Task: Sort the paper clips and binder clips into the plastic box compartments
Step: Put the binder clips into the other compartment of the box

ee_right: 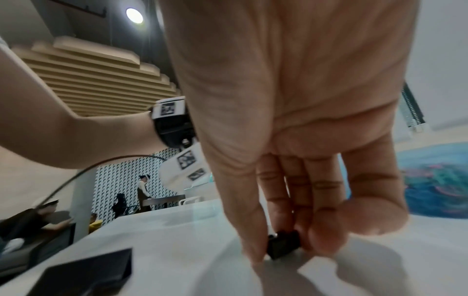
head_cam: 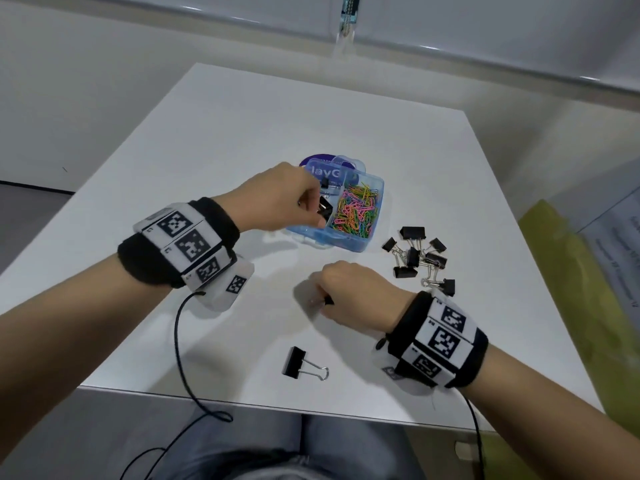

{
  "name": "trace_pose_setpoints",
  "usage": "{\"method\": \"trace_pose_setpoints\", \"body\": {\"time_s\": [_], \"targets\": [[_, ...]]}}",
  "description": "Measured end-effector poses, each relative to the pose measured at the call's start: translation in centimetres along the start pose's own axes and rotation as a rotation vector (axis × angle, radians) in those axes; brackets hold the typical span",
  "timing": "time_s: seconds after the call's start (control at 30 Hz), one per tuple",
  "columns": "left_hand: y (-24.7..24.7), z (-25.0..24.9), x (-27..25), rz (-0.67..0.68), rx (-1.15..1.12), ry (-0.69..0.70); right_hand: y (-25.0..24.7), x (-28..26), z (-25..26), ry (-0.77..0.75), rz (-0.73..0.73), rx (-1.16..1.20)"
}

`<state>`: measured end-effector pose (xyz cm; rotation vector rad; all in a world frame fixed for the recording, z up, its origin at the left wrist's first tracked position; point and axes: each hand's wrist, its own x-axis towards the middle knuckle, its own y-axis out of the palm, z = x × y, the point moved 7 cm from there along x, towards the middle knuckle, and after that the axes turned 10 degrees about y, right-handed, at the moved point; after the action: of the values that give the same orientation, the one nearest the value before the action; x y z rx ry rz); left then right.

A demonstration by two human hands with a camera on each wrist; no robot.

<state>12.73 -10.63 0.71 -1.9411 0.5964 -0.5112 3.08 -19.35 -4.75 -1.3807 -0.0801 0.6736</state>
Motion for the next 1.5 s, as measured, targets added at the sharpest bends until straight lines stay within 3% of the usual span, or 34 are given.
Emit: {"method": "trace_pose_setpoints", "body": {"time_s": [0.1, 0.2, 0.3, 0.47, 0.57, 0.7, 0.77, 0.83, 0.9, 0.97, 1.03, 1.13, 1.23, 1.3, 1.4, 1.5], "targets": [[3.1, -2.0, -2.5, 0.302, -0.078, 0.067, -2.3, 0.6, -1.8, 0.084, -0.092, 0.011], [6.4, -3.6, -4.9, 0.551, -0.144, 0.092, -6.5, 2.2, -3.8, 0.162, -0.287, 0.093], [8.4, -5.2, -6.3, 0.669, -0.027, 0.14, -9.8, 3.7, -5.3, 0.207, -0.442, 0.268], [10.6, -6.2, -7.8, 0.771, 0.177, 0.2, -11.0, 3.5, -8.4, 0.258, -0.484, 0.407], [10.6, -6.4, -7.7, 0.743, 0.181, 0.215, -9.6, 2.4, -12.4, 0.39, -0.403, 0.313], [9.6, -6.4, -6.8, 0.668, 0.198, 0.213, -6.2, 0.6, -17.7, 0.629, -0.125, 0.154], [8.6, -6.3, -5.8, 0.612, 0.192, 0.203, -4.9, -0.1, -18.5, 0.667, -0.033, 0.153], [6.8, -6.1, -3.9, 0.505, 0.157, 0.212, -3.9, -0.2, -18.0, 0.633, 0.003, 0.166], [4.0, -5.5, -1.5, 0.312, 0.128, 0.221, -3.1, -0.2, -16.5, 0.56, 0.018, 0.173], [1.4, -3.9, 0.5, 0.138, 0.154, 0.141, -2.2, -0.4, -14.7, 0.498, 0.021, 0.188], [0.0, -2.0, 1.8, 0.052, 0.22, 0.025, -1.4, -0.7, -12.8, 0.433, 0.03, 0.199], [-0.1, 0.8, 2.4, 0.048, 0.307, -0.176, -1.2, -1.4, -10.8, 0.347, 0.033, 0.223], [0.6, 2.9, 1.8, 0.077, 0.204, -0.339, -2.9, -3.1, -12.1, 0.394, -0.04, 0.279], [1.3, 4.0, 1.5, 0.095, 0.04, -0.398, -3.4, -4.7, -14.1, 0.504, -0.036, 0.257], [2.5, 4.7, 1.0, 0.134, -0.106, -0.432, -2.3, -6.7, -16.5, 0.68, 0.098, 0.157], [3.1, 4.3, 0.6, 0.112, -0.15, -0.448, -0.8, -6.8, -17.1, 0.714, 0.152, 0.143]]}}
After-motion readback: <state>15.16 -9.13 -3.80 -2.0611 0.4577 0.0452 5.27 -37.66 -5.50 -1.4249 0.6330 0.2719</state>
